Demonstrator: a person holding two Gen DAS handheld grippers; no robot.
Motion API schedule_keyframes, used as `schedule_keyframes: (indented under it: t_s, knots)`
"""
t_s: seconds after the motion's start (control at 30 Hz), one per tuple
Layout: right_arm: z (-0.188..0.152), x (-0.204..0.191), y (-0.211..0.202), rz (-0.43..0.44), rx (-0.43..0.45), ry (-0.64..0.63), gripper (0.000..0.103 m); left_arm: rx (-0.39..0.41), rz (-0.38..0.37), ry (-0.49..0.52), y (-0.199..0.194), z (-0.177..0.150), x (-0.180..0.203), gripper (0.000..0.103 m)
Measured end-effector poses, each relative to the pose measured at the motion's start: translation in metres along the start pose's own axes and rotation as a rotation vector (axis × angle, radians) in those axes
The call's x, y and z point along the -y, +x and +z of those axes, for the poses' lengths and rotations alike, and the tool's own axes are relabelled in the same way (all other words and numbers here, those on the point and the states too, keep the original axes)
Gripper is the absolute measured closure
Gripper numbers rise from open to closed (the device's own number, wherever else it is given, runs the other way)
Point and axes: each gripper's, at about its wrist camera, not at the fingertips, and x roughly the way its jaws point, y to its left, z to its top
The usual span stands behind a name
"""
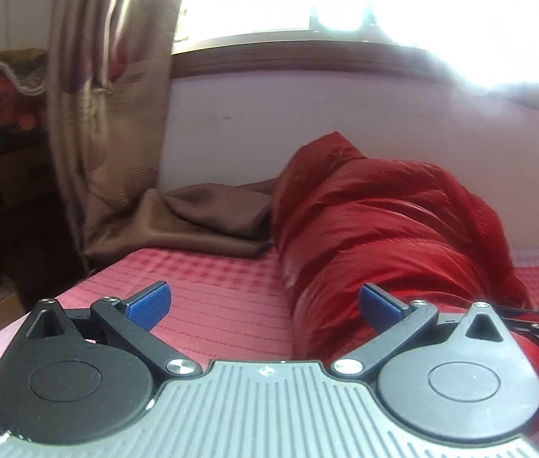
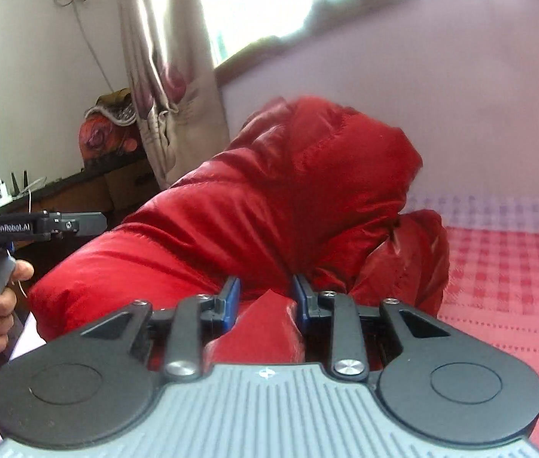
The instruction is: Fold large clothes
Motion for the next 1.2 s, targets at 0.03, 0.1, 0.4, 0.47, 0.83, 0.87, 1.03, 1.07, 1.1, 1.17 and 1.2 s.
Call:
schedule_keyframes:
  t_s: [0.03,0.1,0.4,0.47,0.83,0.87,1.03,1.07,1.1,1.17,1.2]
  knots:
    - [0.002,-0.002,0.000,-0.003,-0.009,-0.004,0.075,-0.007,0.027,-0.001,0.000,0.002,0.000,0.000]
    - [0.009,-0.011,0.003,-0.021,-0.032,-0.047,0.075,-0.025,0.058,-0.007,0.000,0.005,0.001,0.000]
    - [0.029,-0.031,-0.001,-0.052,-0.087,-0.104,0.047,-0.022,0.035,0.005,-0.012,0.012,0.005,0.000]
    - [0.030,-0.038,-0.003,-0.058,-0.073,-0.115,0.029,-0.014,0.030,0.015,-0.014,0.012,0.007,0.000]
    - [0.032,-0.064,-0.024,-0.098,-0.004,-0.180,0.011,0.031,0.020,0.109,-0.027,0.008,0.028,0.000]
    - [0.031,-0.066,-0.027,-0.096,0.004,-0.180,0.011,0.028,0.016,0.107,-0.026,0.008,0.028,0.000]
    - [0.027,-0.078,-0.027,-0.119,0.006,-0.222,0.010,0.012,0.014,0.116,-0.020,0.007,0.031,0.000]
    - [0.027,-0.079,-0.028,-0.124,0.012,-0.228,0.010,0.010,0.013,0.114,-0.019,0.006,0.031,0.000]
    - [0.027,-0.081,-0.030,-0.126,0.025,-0.229,0.010,0.009,0.012,0.112,-0.018,0.006,0.031,0.000]
    - [0.026,-0.084,-0.036,-0.134,0.055,-0.232,0.010,0.005,0.005,0.106,-0.018,0.004,0.031,0.000]
    - [0.024,-0.085,-0.038,-0.139,0.067,-0.233,0.009,0.005,0.005,0.102,-0.018,0.004,0.032,0.000]
